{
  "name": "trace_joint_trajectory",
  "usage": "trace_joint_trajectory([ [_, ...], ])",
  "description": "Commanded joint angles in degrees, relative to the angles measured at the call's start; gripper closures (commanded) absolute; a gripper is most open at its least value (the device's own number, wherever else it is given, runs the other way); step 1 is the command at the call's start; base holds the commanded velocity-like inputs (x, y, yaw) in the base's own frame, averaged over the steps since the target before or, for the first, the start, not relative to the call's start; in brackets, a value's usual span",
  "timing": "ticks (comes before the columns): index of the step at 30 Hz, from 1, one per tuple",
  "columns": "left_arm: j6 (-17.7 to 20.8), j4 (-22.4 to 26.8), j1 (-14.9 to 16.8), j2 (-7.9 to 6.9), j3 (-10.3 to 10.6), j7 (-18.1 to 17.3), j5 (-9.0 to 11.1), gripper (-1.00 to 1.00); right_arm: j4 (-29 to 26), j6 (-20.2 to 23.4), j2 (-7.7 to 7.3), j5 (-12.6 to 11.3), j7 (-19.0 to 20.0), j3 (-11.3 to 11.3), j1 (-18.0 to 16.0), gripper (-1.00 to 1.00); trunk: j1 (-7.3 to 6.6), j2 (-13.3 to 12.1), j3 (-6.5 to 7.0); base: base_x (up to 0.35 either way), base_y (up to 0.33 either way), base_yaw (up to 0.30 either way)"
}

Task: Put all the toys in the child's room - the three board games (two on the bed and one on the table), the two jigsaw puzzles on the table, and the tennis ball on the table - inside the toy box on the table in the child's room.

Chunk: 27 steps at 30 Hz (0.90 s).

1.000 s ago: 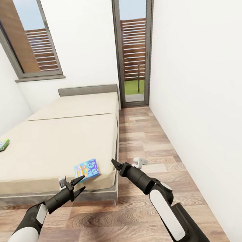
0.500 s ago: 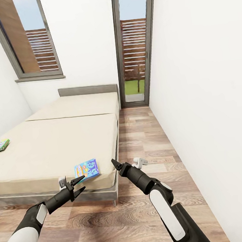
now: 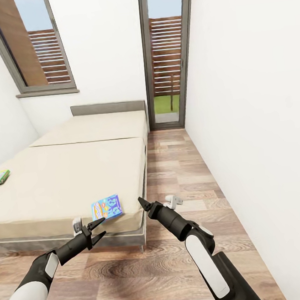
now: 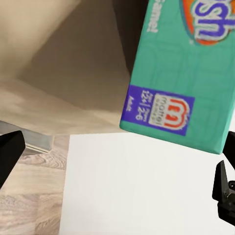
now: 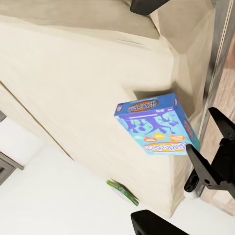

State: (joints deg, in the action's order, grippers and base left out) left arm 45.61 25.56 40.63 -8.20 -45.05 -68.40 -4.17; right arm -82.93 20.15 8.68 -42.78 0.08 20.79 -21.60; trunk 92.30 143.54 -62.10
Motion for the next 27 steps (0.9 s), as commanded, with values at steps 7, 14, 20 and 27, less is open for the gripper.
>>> trace_joint_trajectory([
  [7,0.53,-0.01,0.07,0.04,-0.39,-0.35,-0.42,-1.0,0.03,0.23,0.02,-0.28,0.01,-0.05,-0.02,-1.0,-0.01,0.02,-0.05,0.0,0.0,0.0],
  [14,0.53,-0.03,0.07,0.03,-0.39,-0.39,-0.44,-1.0,0.05,0.24,0.02,-0.28,0.01,-0.05,-0.02,-1.0,-0.01,0.02,-0.05,0.0,0.0,0.0],
  [20,0.48,-0.02,0.07,0.03,-0.43,-0.42,-0.41,-1.0,0.05,0.24,0.02,-0.28,0.01,-0.05,-0.02,-1.0,-0.01,0.02,-0.05,0.0,0.0,0.0],
  [27,0.45,0.0,0.07,0.0,-1.24,-0.39,-0.4,-1.0,0.12,0.23,0.02,-0.28,0.01,-0.05,-0.02,-1.0,-0.01,0.02,-0.05,0.0,0.0,0.0],
])
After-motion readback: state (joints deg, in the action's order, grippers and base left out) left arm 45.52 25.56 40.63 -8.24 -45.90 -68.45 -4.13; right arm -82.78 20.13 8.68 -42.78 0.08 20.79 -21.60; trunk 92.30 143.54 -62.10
